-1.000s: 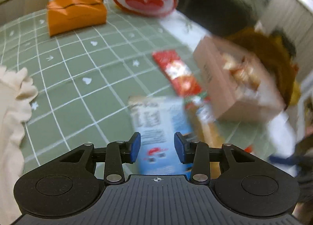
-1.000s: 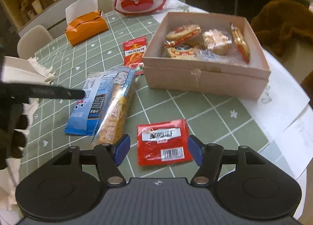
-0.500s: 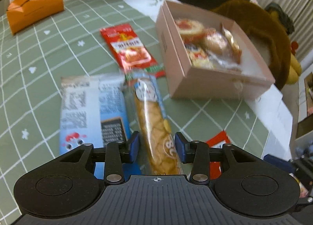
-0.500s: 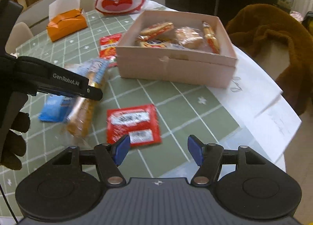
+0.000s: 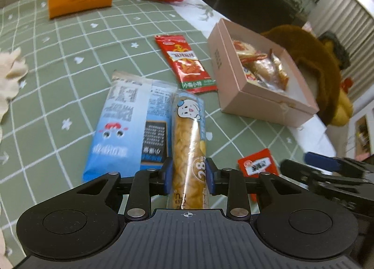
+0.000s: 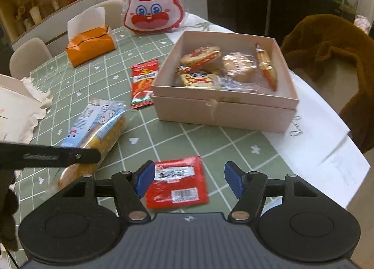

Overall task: Organize snacks
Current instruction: 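Grasp the long clear-wrapped bread stick with the left tool, then grasp the blue-and-white snack bag with the right tool while the left tool holds the bread stick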

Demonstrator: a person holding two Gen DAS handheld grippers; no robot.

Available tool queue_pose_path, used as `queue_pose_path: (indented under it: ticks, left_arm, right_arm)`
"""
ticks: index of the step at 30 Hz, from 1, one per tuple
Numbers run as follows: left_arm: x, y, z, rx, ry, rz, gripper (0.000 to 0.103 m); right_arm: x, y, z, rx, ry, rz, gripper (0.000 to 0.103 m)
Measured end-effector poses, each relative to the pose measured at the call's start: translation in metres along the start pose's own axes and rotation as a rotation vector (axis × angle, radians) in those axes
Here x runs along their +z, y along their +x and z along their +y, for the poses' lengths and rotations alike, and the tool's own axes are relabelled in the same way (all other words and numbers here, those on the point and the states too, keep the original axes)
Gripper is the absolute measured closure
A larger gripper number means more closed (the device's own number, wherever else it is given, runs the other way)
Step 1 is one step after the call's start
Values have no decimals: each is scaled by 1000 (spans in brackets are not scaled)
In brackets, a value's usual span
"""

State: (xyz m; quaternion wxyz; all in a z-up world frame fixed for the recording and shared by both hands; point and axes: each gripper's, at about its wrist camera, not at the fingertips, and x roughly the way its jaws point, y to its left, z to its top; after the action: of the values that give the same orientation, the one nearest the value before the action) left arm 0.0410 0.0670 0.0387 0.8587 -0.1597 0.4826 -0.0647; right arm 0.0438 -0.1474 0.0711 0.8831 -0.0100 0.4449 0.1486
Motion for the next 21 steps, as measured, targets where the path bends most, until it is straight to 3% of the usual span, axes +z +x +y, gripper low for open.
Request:
queue_pose_path:
  ticks: [4,10,13,18,21]
  left_arm:
    - [-4,-20,19,-20,-75,-49,70]
    - [-3,-39,59,94,-219,-179,70]
    - [2,-31,77,148,-255,-169,70]
    - [4,-18,85,123,-245,-110,70]
    - [1,-26,84,160,-232,-121,70]
  right_arm:
    - [-2,8,12,19,-26,29,36]
    - [-3,18,36,63,-66,52,36]
    - [-1,23,48,84,-77,60,36]
    - [12,36,65,130,-84,80,36]
    - [33,56,80,167,-41,107,36]
